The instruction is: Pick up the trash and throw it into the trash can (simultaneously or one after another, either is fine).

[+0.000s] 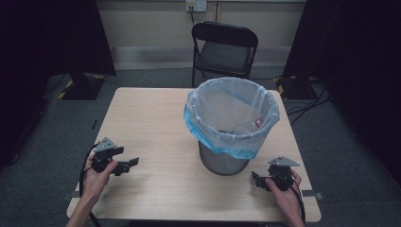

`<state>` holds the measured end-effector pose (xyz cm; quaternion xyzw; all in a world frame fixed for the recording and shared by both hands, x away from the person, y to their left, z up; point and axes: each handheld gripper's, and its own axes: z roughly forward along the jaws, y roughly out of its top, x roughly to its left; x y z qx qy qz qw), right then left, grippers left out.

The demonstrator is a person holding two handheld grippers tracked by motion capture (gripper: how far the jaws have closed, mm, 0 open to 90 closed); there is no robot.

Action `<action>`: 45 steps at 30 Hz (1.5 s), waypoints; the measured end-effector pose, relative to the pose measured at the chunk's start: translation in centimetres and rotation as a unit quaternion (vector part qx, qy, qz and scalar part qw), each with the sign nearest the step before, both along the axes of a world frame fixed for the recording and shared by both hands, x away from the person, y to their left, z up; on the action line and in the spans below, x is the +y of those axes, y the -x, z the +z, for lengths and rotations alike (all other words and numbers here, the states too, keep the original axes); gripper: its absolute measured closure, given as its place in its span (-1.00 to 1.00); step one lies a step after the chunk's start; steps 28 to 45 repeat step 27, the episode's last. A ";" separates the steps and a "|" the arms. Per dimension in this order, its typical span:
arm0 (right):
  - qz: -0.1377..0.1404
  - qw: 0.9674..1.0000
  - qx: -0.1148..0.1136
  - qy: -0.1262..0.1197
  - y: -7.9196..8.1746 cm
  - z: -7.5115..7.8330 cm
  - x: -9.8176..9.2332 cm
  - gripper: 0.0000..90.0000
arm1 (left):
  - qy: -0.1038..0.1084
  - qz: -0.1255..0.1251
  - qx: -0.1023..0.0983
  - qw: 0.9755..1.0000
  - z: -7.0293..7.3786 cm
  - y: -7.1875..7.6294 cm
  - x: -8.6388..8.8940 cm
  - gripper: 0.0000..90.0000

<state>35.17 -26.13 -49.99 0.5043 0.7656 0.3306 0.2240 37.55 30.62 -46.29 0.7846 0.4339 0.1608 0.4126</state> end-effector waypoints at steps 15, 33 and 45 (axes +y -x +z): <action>0.000 1.000 0.000 0.000 0.0 0.0 0.0 -0.77 | -0.043 0.000 0.031 0.999 -3.4 1.0 -1.6 -0.66; 0.000 1.000 -0.001 0.001 0.0 0.0 0.0 -0.77 | -0.068 0.006 0.006 0.998 -3.8 1.3 -2.2 -0.72; 0.000 1.000 -0.001 0.001 0.0 0.0 0.0 -0.77 | -0.068 0.006 0.006 0.998 -3.8 1.3 -2.2 -0.72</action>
